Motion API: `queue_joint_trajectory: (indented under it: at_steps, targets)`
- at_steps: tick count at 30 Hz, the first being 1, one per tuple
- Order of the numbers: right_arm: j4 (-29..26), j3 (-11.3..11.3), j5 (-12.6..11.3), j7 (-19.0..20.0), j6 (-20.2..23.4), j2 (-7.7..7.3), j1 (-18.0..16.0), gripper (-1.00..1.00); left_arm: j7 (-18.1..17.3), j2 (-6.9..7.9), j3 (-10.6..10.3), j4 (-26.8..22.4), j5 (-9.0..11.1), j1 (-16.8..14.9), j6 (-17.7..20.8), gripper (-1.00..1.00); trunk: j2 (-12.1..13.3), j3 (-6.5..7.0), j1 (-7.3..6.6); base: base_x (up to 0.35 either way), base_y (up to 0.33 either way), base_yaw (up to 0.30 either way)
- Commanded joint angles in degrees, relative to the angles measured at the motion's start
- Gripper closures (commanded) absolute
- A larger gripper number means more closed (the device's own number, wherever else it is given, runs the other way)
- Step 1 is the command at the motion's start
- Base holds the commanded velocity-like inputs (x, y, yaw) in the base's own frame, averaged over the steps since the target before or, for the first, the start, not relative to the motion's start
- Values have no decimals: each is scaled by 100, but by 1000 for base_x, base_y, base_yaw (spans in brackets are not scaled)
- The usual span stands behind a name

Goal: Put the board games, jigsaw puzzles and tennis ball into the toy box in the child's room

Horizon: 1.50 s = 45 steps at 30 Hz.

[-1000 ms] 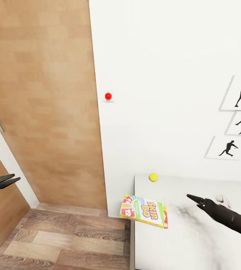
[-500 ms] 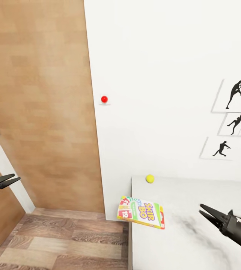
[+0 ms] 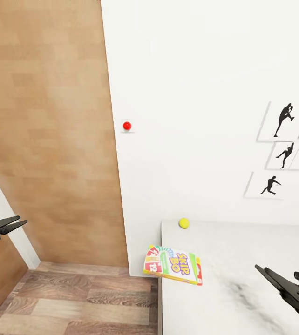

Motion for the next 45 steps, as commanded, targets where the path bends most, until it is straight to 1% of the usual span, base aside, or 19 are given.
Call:
queue_joint_trajectory:
  at_steps: [1, 6, 9, 14, 22, 32, 45]
  targets:
    - [-3, -1, -28, 51, -12, 3, 11, -100, -22, -12, -2, -6, -3, -5, 61, -100, -12, -10, 4, 0, 0, -21]
    - [2, 11, -12, 197, -164, 22, 39, -100, -22, -76, -3, -119, -3, -5, 61, -100, -12, -5, 4, 0, 0, -11]
    - [5, 17, 36, 242, -224, 68, 47, -100, -22, -146, -10, -257, -8, -5, 69, -100, -12, -4, 4, 0, 0, -4]
    - [6, 9, 97, 262, -249, 126, 50, -100, -22, -202, -98, -352, -21, -5, 78, -100, -12, -3, 4, 0, 0, -1]
    - [13, 2, 129, 272, -252, 150, 52, -100, -22, -224, -205, -389, -28, -5, 80, -100, -12, -3, 4, 0, 0, 0]
    - [29, -3, 133, 277, -253, 157, 52, -100, -22, -230, -236, -398, -29, -5, 78, -100, -12, -1, 4, 0, 0, 0]
    - [33, -11, 128, 293, -258, 160, 52, -100, -22, -236, -241, -399, -30, -5, 78, -100, -12, 54, 4, 0, 0, 0]
